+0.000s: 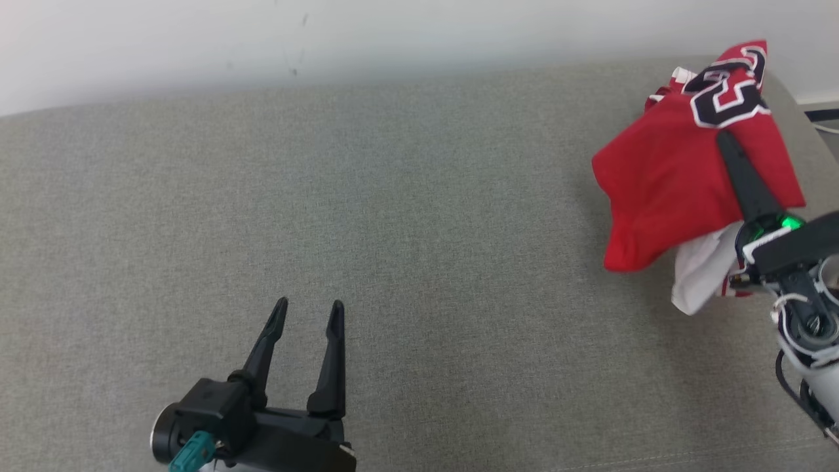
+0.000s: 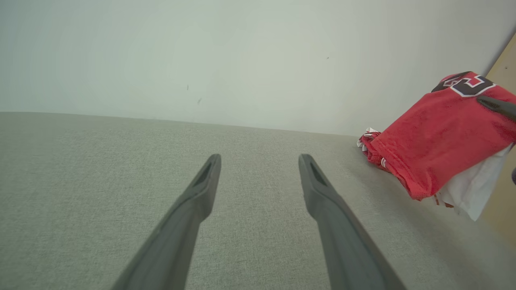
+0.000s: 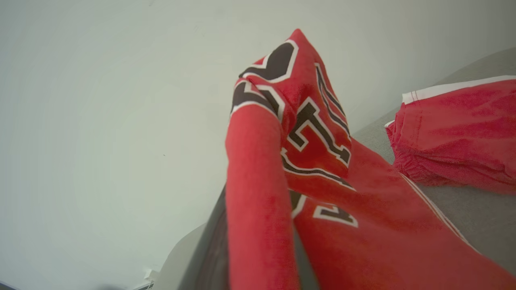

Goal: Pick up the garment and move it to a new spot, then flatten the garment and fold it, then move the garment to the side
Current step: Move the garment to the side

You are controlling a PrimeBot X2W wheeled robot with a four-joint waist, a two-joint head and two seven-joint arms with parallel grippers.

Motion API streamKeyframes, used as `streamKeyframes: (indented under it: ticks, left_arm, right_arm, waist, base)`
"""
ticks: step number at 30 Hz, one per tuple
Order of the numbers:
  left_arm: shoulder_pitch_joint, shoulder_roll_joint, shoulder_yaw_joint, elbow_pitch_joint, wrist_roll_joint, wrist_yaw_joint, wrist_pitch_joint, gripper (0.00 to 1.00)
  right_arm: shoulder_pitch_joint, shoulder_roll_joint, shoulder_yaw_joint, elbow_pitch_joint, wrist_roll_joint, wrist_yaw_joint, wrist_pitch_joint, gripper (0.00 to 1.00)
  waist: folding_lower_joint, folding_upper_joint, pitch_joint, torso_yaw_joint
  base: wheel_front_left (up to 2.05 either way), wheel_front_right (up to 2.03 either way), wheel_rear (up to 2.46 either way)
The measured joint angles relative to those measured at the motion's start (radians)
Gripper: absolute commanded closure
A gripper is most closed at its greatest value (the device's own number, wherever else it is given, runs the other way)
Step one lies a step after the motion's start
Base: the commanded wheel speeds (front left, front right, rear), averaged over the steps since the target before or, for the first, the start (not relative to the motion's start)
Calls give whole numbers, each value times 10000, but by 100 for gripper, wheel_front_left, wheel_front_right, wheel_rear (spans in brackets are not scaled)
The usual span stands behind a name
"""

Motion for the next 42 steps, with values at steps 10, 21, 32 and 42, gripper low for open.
streamKeyframes:
  ticks: [10, 21, 32, 42]
  left_arm:
    - [-496, -121, -345, 27, -35, -2, -2, 0]
    - [-879, -136, -297, 12, -59, -2, -132, 0]
    - [-1565, -163, -259, -48, -56, -2, -234, 0]
    - [-1599, -29, 52, -226, 36, -2, -368, 0]
  right_arm:
    - [-2333, 21, 61, 556, -274, -418, 663, 100]
    - [-4627, 65, -313, 1952, -546, -1152, 989, 100]
    - [-5981, 2, -414, 3001, -729, -1335, 1152, 100]
    - [-6228, 102, -585, 4130, -715, -1275, 1039, 100]
  waist:
    - [0, -1, 569, 250]
    - [1, 0, 1479, 722]
    - [1, 0, 2240, 1036]
    - [1, 1, 2675, 906]
  base:
    - [0, 0, 0]
    - [0, 0, 0]
    - [0, 0, 0]
    - [0, 0, 0]
